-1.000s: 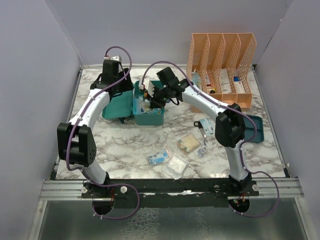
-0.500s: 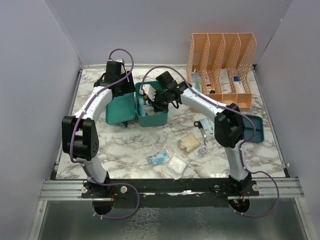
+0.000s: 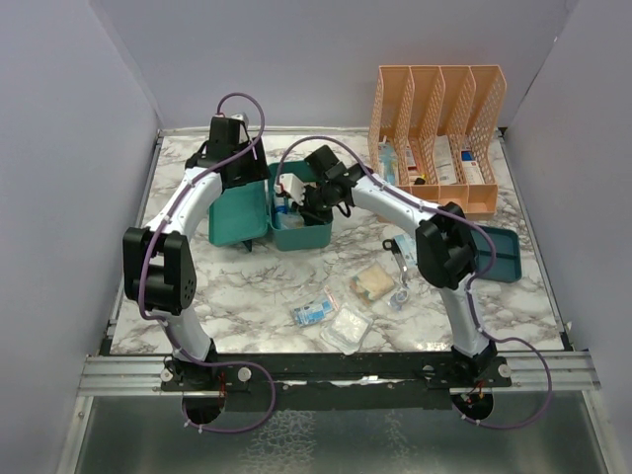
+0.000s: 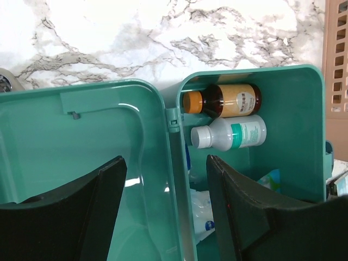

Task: Organize the medicine kit

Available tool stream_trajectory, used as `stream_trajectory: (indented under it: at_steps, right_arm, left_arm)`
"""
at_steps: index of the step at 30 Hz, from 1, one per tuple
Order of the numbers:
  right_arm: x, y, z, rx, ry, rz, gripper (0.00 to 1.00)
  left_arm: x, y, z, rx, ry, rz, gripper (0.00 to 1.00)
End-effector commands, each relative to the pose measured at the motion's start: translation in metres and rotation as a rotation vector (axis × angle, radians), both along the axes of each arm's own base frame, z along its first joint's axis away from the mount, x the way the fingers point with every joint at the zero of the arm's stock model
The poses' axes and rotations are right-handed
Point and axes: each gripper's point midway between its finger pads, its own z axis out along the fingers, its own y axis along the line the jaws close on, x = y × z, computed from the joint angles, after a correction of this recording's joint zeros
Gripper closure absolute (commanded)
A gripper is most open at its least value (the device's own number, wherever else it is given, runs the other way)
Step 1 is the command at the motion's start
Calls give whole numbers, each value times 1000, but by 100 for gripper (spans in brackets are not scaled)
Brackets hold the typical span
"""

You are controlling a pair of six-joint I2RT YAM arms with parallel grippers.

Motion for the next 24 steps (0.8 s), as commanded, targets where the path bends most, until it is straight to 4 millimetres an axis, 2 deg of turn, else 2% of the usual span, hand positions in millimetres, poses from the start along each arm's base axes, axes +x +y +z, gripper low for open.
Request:
stream_trajectory:
  at_steps: [1, 6, 10, 19, 24]
  right_arm:
    - [-1, 2, -20, -47, 27, 18, 90]
    - [11, 12, -25, -39, 16, 22, 90]
    - [10, 21, -27, -14, 40, 48, 89]
    - [4, 12, -53, -71, 69, 77, 87]
    - [6, 15, -54, -65, 74, 76, 84]
  left_arm:
    - [8, 1, 19, 0, -38, 8, 36]
    - [8, 3, 25, 7, -48, 16, 36]
    - [7, 5, 28, 16, -52, 16, 36]
    - [4, 10, 29, 42, -54, 27, 36]
    - [5, 10, 29, 44, -54, 27, 36]
